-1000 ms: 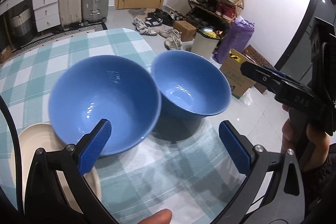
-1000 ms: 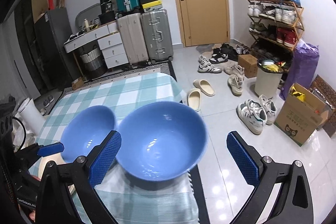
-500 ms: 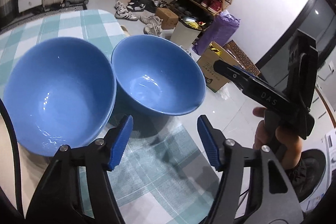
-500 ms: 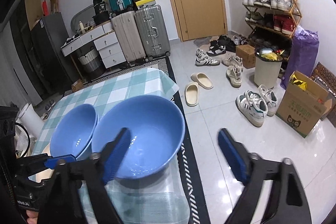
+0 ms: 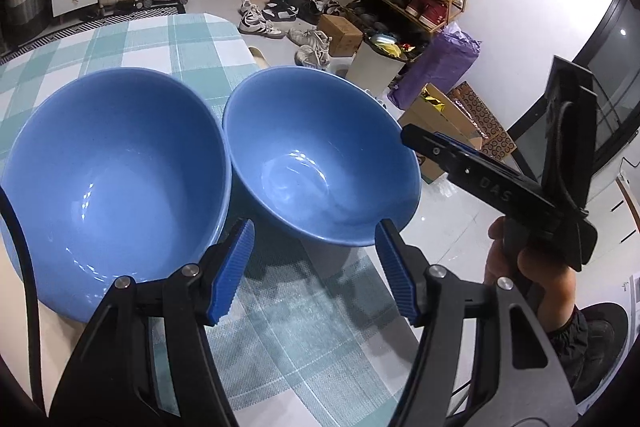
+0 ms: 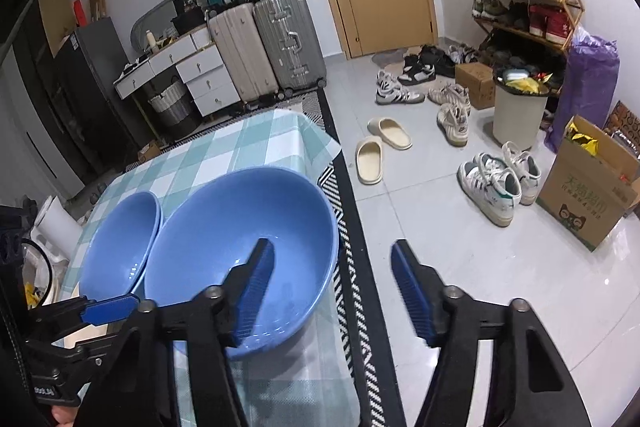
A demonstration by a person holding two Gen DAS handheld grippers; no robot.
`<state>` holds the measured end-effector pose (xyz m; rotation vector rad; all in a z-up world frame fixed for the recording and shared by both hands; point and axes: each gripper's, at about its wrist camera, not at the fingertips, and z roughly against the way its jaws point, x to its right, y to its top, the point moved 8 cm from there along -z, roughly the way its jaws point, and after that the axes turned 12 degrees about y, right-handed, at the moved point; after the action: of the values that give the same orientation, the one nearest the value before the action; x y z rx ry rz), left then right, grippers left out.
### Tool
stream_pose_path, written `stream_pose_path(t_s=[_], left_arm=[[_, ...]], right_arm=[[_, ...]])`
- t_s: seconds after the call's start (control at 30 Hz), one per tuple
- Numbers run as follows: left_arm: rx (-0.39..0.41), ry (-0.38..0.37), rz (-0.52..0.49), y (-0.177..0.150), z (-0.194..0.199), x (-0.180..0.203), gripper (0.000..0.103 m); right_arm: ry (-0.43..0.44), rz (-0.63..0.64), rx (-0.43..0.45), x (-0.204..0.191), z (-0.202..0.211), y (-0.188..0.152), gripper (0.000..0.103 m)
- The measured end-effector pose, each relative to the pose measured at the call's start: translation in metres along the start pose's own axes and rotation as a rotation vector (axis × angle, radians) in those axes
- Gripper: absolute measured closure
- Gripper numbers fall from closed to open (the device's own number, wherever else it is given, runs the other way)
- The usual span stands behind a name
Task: Organize plates and bowls
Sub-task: 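Close both grippers on the rim of one blue bowl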
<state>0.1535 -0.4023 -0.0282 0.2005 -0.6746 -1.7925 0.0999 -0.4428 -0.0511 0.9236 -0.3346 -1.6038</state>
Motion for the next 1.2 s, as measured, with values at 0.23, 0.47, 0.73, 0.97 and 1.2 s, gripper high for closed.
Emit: stream_pose_path(t_s=[0.23,0.47,0.73,0.97,1.2], left_arm=[[0.002,0.006,-0.013,0.001,-0.003,-0.002,0.046],[-0.002,0.011,-0.018,0.002,-0.005,-0.004,0.055],[0.000,0.013,-0.025,0.002,-0.010,-0.008,0.069],[0.011,0.021,-0.035,0.004,-0.010,-0.008,0.069],[0.023,0.028,-0.049,0.005,-0.008,-0.008,0.069]], right_arm=[[0.003,-0.011,-0.004,0.004,-0.017,0.006,0.059],[-0.001,-0.008,-0.008,0.008,-0.025,0.007,0.073],[-0.022,0.044,-0.012,0.006,-0.031,0.005,0.089],[-0.039,0.065,-0.012,0.003,-0.032,0.002,0.089],[-0.044,0.071,-0.009,0.003,-0.030,0.001,0.089]])
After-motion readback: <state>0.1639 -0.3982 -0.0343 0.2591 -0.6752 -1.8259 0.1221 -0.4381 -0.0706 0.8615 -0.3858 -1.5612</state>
